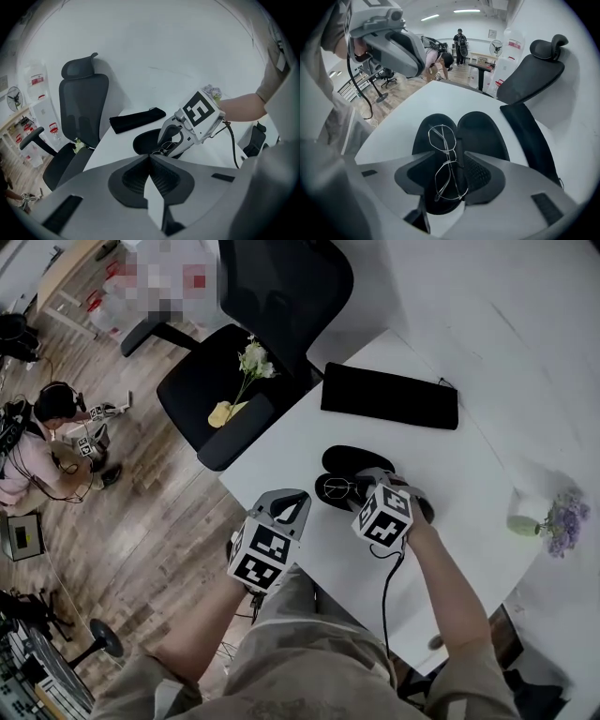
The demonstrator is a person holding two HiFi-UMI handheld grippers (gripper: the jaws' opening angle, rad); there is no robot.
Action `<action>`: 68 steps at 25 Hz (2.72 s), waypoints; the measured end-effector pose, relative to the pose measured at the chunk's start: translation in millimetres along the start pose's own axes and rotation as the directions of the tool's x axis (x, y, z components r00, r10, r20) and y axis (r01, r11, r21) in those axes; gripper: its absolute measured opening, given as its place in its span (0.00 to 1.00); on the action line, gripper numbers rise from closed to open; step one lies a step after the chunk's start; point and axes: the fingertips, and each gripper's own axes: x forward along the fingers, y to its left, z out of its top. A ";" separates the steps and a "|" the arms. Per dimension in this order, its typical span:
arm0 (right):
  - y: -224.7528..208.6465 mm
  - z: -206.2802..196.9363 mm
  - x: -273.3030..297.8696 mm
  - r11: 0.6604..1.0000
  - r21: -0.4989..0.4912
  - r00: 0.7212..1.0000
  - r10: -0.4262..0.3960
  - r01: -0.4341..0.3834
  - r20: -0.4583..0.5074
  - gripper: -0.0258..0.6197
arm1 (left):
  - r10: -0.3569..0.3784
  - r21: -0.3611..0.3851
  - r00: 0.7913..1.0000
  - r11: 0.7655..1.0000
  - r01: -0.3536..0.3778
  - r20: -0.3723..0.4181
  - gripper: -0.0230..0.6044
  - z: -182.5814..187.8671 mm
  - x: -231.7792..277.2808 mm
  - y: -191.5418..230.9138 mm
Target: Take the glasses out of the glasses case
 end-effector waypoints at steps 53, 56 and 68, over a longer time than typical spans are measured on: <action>84.1 -18.7 -482.6 0.605 0.708 0.314 -0.795 0.365 0.518 0.11 | 0.023 0.264 0.826 0.942 -0.206 0.563 0.06 209.6 -217.3 -134.3; 94.7 -35.7 -470.9 0.595 0.724 0.349 -0.800 0.349 0.489 0.11 | -0.019 0.288 0.841 0.944 -0.163 0.541 0.06 204.0 -206.4 -154.4; 96.2 -60.5 -467.9 0.566 0.750 0.350 -0.818 0.343 0.457 0.11 | -0.062 0.319 0.854 0.939 -0.125 0.517 0.06 203.1 -193.7 -181.2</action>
